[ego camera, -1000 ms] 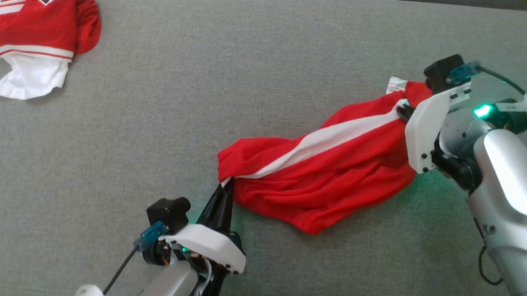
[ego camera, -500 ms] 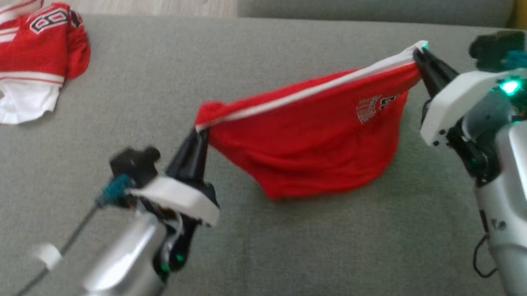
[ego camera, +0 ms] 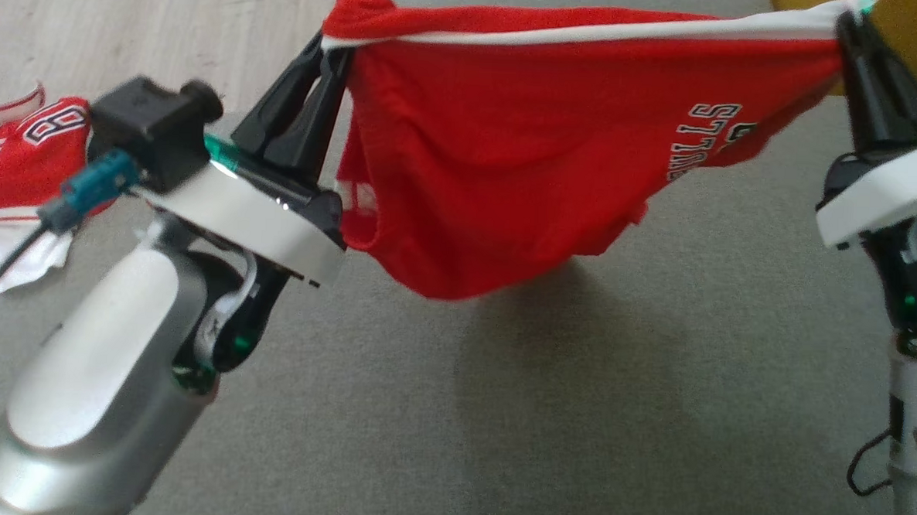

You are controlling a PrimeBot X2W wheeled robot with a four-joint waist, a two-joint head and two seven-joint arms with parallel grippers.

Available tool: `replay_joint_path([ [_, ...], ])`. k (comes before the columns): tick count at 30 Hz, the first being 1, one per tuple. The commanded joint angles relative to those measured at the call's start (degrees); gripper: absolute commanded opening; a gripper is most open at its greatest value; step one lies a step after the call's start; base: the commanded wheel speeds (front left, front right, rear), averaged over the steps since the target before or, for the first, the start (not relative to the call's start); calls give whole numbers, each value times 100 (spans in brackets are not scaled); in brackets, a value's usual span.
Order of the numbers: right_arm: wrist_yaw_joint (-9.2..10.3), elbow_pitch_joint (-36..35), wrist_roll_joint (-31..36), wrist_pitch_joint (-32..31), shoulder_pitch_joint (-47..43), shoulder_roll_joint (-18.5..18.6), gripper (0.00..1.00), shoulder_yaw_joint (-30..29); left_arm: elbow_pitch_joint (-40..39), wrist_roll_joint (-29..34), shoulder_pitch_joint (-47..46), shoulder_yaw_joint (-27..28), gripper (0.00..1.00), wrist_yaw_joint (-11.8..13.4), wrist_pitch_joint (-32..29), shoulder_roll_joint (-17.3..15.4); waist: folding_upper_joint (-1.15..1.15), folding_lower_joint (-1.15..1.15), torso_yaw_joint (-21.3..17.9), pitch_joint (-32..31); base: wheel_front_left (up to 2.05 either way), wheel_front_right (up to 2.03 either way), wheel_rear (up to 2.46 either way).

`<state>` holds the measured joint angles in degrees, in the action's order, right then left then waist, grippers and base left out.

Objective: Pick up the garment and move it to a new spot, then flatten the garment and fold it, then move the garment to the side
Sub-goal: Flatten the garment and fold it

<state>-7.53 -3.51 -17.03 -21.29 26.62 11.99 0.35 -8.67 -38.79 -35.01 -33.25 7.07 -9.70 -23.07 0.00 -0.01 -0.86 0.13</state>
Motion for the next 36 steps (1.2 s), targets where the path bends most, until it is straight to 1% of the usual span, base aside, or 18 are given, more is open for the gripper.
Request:
replay_joint_path([
  [1,4,-299,47,-74,74,-64,0,24,-209,6,-391,330,0,37,-91,-256,0,1,-80,0,0,0,0],
  [3,4,-500,114,-203,35,-118,0,-34,-267,-4,-506,340,0,48,-257,-319,0,1,-142,105,0,0,0],
  [6,4,-549,195,-334,56,-195,0,-53,-135,-27,-688,340,0,20,-403,-344,0,1,-212,362,0,0,0],
  [9,4,-339,237,-309,268,-285,0,3,157,-26,-932,320,0,-49,-469,-308,0,1,-281,729,0,0,0],
  [12,4,59,285,-152,744,-373,0,85,522,12,-1322,315,0,-157,-481,-239,0,1,-347,1171,0,0,0],
  [15,4,580,463,240,1450,-415,0,110,958,171,-1908,327,0,-297,-352,-151,0,1,-382,1509,0,0,0],
  [19,4,1174,795,983,2442,-537,0,-37,1464,442,-2806,387,0,-412,5,55,0,1,-388,1864,0,0,0],
  [24,4,1630,1180,1866,3149,-715,0,-371,1850,632,-3528,418,0,-508,436,301,0,1,-371,2233,0,0,0],
  [27,4,1750,1210,2103,3180,-784,0,-456,1927,618,-3544,396,0,-536,543,382,0,1,-362,2371,0,0,0],
  [29,4,1840,1225,2273,3047,-831,0,-445,1980,618,-3396,312,0,-574,612,411,0,1,-368,2496,0,0,0],
  [31,4,1905,1196,2416,2789,-865,0,-446,2020,624,-3137,218,0,-601,710,410,0,1,-379,2576,0,0,0],
  [36,4,1955,1028,2714,2013,-904,0,-488,2058,520,-2292,113,0,-556,1015,393,0,1,-421,2657,0,0,0],
])
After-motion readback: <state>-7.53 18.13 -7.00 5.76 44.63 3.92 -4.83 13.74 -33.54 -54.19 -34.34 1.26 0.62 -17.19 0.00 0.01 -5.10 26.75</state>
